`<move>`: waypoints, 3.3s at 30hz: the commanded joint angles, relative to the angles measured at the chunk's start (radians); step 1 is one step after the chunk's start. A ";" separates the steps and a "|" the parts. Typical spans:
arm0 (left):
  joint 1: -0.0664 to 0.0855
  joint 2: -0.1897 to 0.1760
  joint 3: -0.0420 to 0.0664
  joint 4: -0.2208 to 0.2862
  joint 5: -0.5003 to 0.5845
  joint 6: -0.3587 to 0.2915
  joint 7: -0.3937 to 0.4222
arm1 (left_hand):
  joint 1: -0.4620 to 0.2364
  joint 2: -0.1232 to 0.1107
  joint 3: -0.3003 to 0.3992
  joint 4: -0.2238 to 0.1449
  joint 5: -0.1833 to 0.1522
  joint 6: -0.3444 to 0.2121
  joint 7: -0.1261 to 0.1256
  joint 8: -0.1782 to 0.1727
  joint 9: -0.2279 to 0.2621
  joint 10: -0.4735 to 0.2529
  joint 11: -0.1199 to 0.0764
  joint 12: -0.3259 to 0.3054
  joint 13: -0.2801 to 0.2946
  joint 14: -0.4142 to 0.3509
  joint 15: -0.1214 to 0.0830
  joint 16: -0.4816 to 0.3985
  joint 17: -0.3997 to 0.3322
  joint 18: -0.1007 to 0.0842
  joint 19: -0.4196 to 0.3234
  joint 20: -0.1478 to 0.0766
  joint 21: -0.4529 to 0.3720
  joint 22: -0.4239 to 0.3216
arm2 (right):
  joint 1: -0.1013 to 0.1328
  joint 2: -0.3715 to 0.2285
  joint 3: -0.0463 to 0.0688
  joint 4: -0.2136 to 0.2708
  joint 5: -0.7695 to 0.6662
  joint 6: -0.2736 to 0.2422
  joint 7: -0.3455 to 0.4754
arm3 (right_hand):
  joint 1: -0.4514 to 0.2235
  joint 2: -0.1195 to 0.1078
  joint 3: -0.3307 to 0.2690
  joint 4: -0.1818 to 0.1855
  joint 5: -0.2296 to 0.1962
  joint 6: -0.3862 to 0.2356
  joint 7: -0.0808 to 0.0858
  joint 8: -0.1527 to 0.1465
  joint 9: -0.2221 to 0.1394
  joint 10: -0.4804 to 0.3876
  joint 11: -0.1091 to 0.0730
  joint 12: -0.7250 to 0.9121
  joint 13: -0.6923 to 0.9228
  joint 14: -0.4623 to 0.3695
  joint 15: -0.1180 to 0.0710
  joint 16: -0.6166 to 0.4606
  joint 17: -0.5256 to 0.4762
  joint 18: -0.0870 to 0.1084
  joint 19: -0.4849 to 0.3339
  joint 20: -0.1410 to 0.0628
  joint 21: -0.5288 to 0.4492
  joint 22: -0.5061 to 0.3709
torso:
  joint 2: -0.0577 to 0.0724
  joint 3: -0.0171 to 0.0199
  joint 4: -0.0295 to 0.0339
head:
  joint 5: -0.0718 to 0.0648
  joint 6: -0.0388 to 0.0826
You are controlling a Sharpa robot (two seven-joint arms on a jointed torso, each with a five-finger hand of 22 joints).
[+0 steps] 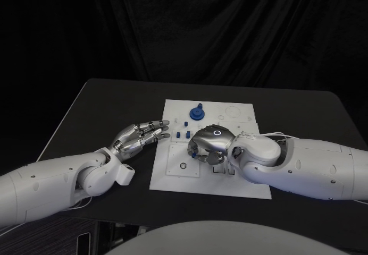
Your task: Assemble the parts on the task board
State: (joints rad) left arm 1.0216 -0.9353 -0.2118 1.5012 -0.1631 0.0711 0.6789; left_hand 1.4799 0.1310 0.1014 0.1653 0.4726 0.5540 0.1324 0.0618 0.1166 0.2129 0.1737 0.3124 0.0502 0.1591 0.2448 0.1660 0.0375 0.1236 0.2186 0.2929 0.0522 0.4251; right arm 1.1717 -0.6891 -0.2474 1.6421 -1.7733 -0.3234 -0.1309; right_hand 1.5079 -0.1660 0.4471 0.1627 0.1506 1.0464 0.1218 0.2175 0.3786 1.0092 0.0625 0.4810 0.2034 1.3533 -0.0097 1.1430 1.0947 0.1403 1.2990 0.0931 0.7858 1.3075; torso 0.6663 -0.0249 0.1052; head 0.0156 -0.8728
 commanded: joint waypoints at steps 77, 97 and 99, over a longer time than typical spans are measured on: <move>-0.020 0.006 0.001 -0.005 0.006 0.009 0.084 | -0.010 0.010 0.008 -0.008 -0.003 -0.001 0.002 0.005 -0.004 -0.021 0.004 -0.006 -0.001 -0.010 0.002 -0.007 -0.002 -0.015 -0.015 -0.002 -0.004 -0.019 | 0.128 -0.221 0.003 0.044 0.042 -0.048 -0.092 | -0.010 -0.002 -0.127 0.074 -0.004 -0.188 0.039 -0.137 -0.127 -0.253 0.073 -0.061 -0.010 -0.043 0.061 -0.023 -0.045 0.008 -0.011 0.056 -0.128 0.063 | -0.001 0.0005 -0.0001 | -0.018 0.000; -0.020 0.015 0.001 -0.007 0.006 0.014 0.089 | -0.014 0.012 0.011 -0.008 -0.002 -0.011 -0.009 0.003 -0.006 -0.026 0.010 -0.008 -0.002 -0.012 0.004 -0.007 -0.002 -0.014 -0.015 -0.002 -0.003 -0.020 | 0.071 -0.247 -0.001 -0.008 0.089 -0.039 -0.089 | -0.036 -0.008 -0.145 0.113 -0.062 -0.179 0.033 -0.138 -0.154 -0.226 0.069 -0.068 -0.024 -0.028 0.058 -0.010 -0.037 0.005 0.005 0.055 -0.113 0.068 | 0.000 0.0019 0.0015 | -0.016 0.000; -0.021 0.016 0.001 -0.007 0.006 0.015 0.089 | -0.014 0.012 0.011 -0.008 -0.002 -0.011 -0.009 0.003 -0.006 -0.026 0.010 -0.008 -0.002 -0.012 0.004 -0.007 -0.002 -0.014 -0.015 -0.002 -0.003 -0.020 | 0.068 -0.247 -0.001 -0.007 0.090 -0.033 -0.089 | -0.025 -0.005 -0.141 0.109 -0.048 -0.177 0.033 -0.138 -0.159 -0.218 0.068 -0.067 -0.026 -0.027 0.056 -0.010 -0.038 0.005 0.006 0.054 -0.115 0.067 | 0.001 0.0019 0.0013 | -0.016 0.000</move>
State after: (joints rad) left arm 1.0028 -0.9218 -0.2118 1.4919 -0.1628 0.0807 0.6792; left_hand 1.4702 0.1408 0.1067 0.1600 0.4687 0.5484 0.1268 0.0658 0.1109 0.1864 0.1795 0.3085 0.0495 0.1556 0.2483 0.1623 0.0374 0.1236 0.2079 0.2894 0.0522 0.4056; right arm 1.2428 -0.9359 -0.2490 1.6334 -1.6921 -0.3544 -0.2056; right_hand 1.4815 -0.1712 0.3024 0.2691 0.1002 0.8647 0.1542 0.0756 0.2203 0.7856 0.1277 0.4142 0.1782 1.3196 0.0455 1.1274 1.0565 0.1404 1.2975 0.1447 0.6668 1.3073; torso 0.6670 -0.0232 0.1057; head -0.0003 -0.8728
